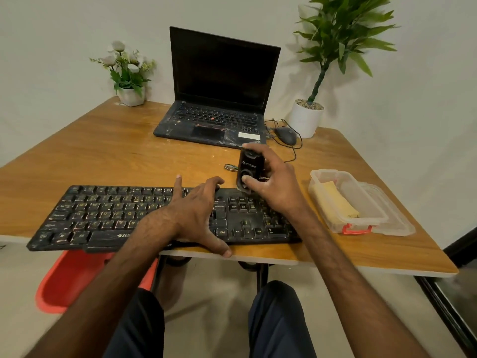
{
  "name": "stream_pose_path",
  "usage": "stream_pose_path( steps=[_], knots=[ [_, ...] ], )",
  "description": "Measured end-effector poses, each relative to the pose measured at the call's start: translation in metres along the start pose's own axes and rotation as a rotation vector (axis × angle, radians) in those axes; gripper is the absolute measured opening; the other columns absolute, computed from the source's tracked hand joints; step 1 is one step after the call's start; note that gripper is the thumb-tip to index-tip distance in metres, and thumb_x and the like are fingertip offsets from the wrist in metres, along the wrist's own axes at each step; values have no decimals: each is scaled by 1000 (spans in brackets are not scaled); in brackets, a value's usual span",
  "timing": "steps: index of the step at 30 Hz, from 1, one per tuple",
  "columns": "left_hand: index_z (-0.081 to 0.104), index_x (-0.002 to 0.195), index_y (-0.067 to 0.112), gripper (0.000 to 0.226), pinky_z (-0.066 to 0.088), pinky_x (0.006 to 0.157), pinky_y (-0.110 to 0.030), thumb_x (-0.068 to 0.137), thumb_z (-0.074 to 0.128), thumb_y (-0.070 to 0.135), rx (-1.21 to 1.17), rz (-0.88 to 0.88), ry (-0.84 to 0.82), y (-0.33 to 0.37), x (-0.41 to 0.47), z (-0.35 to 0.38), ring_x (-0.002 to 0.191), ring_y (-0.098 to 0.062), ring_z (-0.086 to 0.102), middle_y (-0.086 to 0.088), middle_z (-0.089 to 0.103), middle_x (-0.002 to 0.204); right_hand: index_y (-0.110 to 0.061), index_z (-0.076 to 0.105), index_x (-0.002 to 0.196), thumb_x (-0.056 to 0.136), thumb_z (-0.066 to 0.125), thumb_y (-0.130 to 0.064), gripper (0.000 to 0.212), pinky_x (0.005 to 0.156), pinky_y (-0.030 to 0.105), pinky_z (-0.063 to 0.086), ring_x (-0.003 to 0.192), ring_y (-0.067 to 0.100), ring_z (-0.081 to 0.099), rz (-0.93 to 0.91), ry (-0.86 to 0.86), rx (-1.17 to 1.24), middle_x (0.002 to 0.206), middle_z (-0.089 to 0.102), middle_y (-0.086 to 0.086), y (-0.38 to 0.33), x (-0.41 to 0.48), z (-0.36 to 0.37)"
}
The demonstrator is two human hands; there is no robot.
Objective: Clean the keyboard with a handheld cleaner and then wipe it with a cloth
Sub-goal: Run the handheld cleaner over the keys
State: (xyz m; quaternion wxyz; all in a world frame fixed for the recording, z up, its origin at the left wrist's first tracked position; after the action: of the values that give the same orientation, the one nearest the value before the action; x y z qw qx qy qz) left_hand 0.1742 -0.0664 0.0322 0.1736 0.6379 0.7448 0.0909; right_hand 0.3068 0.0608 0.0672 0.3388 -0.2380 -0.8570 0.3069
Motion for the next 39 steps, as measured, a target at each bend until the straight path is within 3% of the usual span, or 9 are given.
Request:
stream_pose_path(
  steps=[4,10,16,22,27,29,32,36,39],
  knots=[
    [-16,155,16,153,-26,113,-62,52,80,77,23,-10,-7,1,0,0,155,-19,7,-5,12,168,-38,48,136,81,77,-15,66,83,22,58,107,2,61,-72,-89,31,120,56,-21,-8,-4,14],
    [-10,154,18,148,-25,113,-63,52,83,73,17,2,5,3,-1,-2,154,-20,14,-4,19,165,-40,48,136,81,77,-16,66,72,9,52,108,5,61,46,49,-12,123,60,-9,17,-4,-15],
    [-16,154,21,154,-29,109,-65,48,79,79,41,-13,-25,-6,-5,-6,155,-21,8,-6,13,167,-50,45,133,83,77,-21,66,80,28,60,105,4,63,77,102,-48,118,63,-11,27,-17,-32],
    [-20,151,27,156,-31,107,-65,45,79,82,100,-43,-15,-15,-12,-16,154,-22,13,-10,23,165,-35,49,137,82,77,-14,65,77,17,56,104,1,62,-75,-112,59,121,57,-16,-13,-3,16],
    [-21,153,23,158,-27,109,-67,45,78,84,110,-46,0,-17,-12,-14,154,-21,14,-11,24,164,-38,46,137,82,76,-16,67,80,24,59,104,11,63,-110,-143,-24,125,60,-5,-10,23,33],
    [-18,154,23,156,-27,109,-67,46,78,83,98,-40,4,-18,-14,-13,154,-21,15,-11,25,164,-38,46,137,82,76,-14,67,80,27,60,105,14,63,-90,-95,-87,126,60,-2,-1,30,24],
    [-14,154,23,151,-28,109,-65,48,75,86,85,-25,34,-21,-15,-10,153,-20,18,-9,29,162,-33,50,136,82,77,-11,65,73,18,57,102,7,66,16,100,145,122,59,-9,1,15,3],
    [-6,153,24,145,-30,109,-62,47,65,93,66,-15,98,-19,-10,-7,150,-19,25,-6,35,158,-33,49,137,83,75,-7,65,73,23,58,99,7,69,69,242,375,114,62,-19,-11,-27,-4],
    [-1,153,21,138,-29,111,-60,54,65,91,80,-36,169,-11,-1,-6,149,-20,28,-7,38,156,-30,46,140,87,71,-4,65,71,27,59,98,9,70,75,303,486,111,64,-11,-17,-46,3]
  ],
)
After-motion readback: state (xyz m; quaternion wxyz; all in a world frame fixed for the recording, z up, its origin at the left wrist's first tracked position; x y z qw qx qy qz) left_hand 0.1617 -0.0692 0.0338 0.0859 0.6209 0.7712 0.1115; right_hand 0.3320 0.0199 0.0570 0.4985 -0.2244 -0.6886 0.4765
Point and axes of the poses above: each hand's wrist, its own x-axis towards the middle knuckle, its own z-axis out of the palm, y = z × x, the point moved 4 cm from there along x, towards the middle knuckle
